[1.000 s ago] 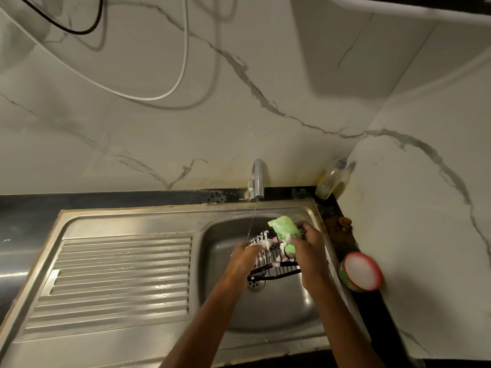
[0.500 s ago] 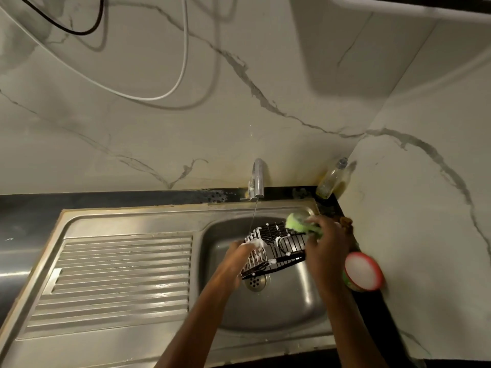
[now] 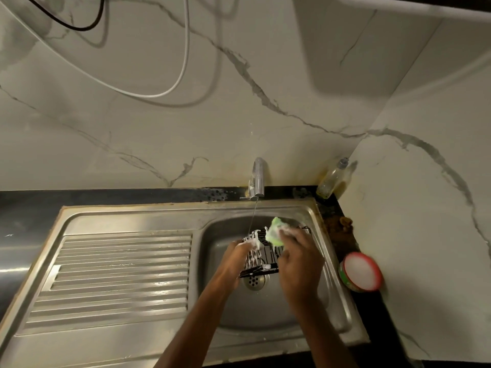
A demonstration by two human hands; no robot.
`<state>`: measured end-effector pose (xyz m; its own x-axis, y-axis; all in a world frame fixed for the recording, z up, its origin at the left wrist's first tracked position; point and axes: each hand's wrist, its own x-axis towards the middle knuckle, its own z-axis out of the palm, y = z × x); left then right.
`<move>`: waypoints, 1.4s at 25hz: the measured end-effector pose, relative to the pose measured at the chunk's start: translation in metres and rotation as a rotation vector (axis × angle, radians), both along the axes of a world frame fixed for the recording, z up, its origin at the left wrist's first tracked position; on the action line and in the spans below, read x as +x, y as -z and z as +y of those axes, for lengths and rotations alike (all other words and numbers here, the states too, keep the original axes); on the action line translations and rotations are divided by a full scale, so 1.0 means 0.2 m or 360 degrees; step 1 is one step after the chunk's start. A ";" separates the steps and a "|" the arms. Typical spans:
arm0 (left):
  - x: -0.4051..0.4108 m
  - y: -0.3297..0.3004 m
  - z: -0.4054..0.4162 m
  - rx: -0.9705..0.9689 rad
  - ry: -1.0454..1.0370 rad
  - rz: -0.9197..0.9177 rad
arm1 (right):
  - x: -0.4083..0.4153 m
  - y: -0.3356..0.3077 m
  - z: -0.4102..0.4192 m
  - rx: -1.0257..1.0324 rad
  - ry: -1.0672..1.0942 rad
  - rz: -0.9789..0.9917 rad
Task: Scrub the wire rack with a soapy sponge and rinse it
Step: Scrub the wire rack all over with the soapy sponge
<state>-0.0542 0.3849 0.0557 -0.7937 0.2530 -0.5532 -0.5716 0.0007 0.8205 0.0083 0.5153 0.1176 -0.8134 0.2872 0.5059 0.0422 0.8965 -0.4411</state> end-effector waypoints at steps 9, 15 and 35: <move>0.02 -0.05 -0.02 -0.0130 0.0066 0.0135 | 0.02 0.04 -0.01 -0.0089 0.0057 0.0095; 0.02 -0.14 -0.04 -0.0041 0.0093 0.0080 | -0.02 0.07 0.27 -0.0118 0.0256 0.0146; 0.02 -0.17 -0.04 -0.0225 0.0061 0.0187 | 0.22 0.08 0.15 -0.0170 -0.0018 0.0107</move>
